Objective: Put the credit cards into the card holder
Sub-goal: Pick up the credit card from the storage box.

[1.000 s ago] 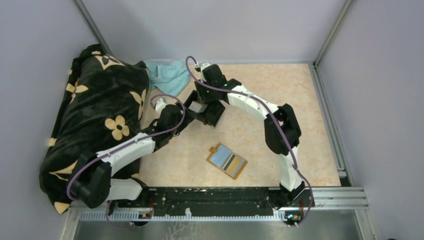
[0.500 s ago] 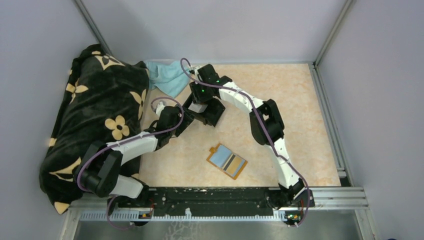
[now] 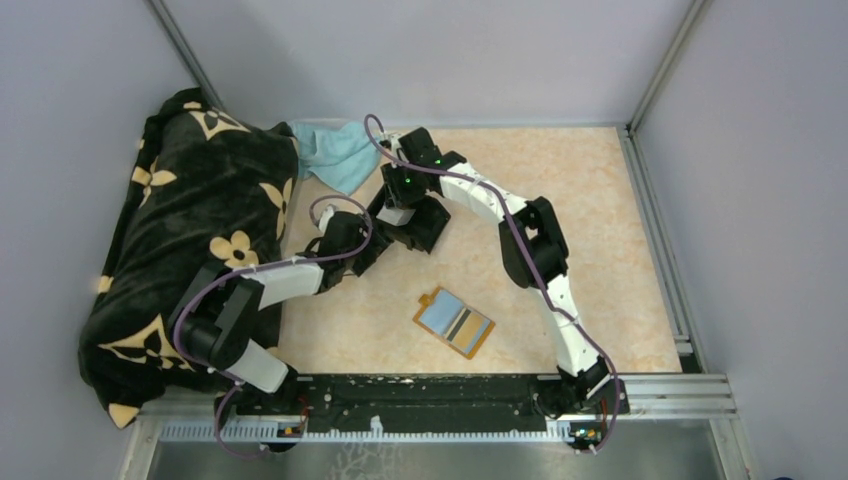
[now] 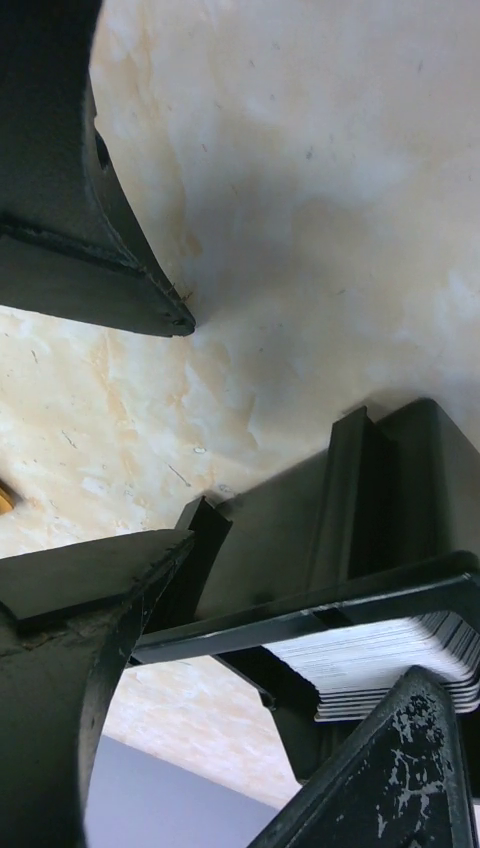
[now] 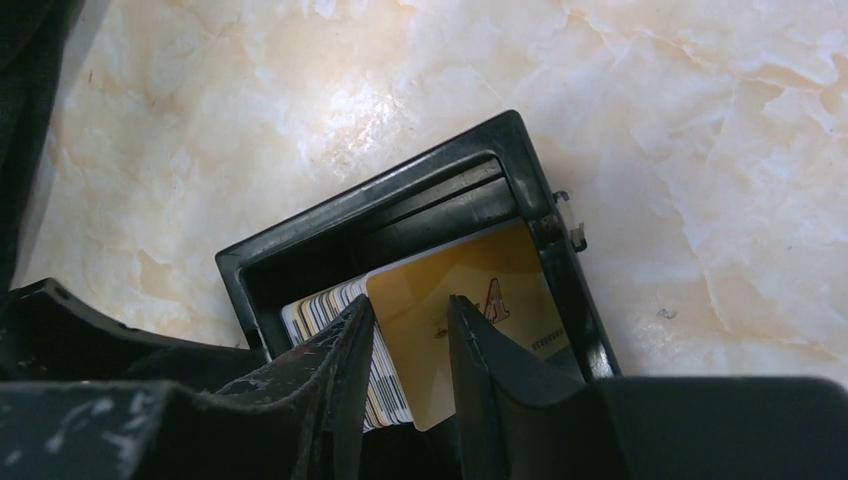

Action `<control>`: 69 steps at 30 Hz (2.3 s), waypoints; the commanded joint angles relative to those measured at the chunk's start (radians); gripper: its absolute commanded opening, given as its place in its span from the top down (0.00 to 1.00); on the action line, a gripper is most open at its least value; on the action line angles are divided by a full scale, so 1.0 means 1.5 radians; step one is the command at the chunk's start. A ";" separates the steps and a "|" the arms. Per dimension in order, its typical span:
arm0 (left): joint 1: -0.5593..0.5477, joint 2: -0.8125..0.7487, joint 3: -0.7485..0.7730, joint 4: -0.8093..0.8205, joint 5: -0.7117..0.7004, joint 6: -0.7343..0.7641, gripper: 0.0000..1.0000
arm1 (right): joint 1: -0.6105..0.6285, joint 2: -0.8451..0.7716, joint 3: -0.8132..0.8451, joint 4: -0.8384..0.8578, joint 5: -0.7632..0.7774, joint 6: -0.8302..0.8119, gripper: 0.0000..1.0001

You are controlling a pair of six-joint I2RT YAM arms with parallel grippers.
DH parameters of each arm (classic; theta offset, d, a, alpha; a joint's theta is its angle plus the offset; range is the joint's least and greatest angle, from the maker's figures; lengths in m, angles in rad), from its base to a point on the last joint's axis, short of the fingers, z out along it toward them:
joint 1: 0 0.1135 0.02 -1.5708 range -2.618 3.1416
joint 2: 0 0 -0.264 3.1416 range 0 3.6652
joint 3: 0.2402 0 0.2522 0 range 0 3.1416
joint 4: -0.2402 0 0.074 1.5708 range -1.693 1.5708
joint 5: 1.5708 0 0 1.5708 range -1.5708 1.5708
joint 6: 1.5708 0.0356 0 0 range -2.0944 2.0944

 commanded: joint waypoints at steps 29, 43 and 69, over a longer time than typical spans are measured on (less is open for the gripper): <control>0.005 0.105 0.116 -0.053 0.071 0.018 0.23 | 0.029 -0.110 -0.087 0.006 0.018 0.007 0.85; 0.004 0.105 0.118 -0.058 0.071 0.019 0.24 | 0.030 -0.123 -0.087 0.001 0.003 0.006 0.95; -0.004 -0.058 0.065 -0.079 0.059 0.067 0.22 | 0.038 -0.322 -0.242 0.078 0.302 -0.039 1.00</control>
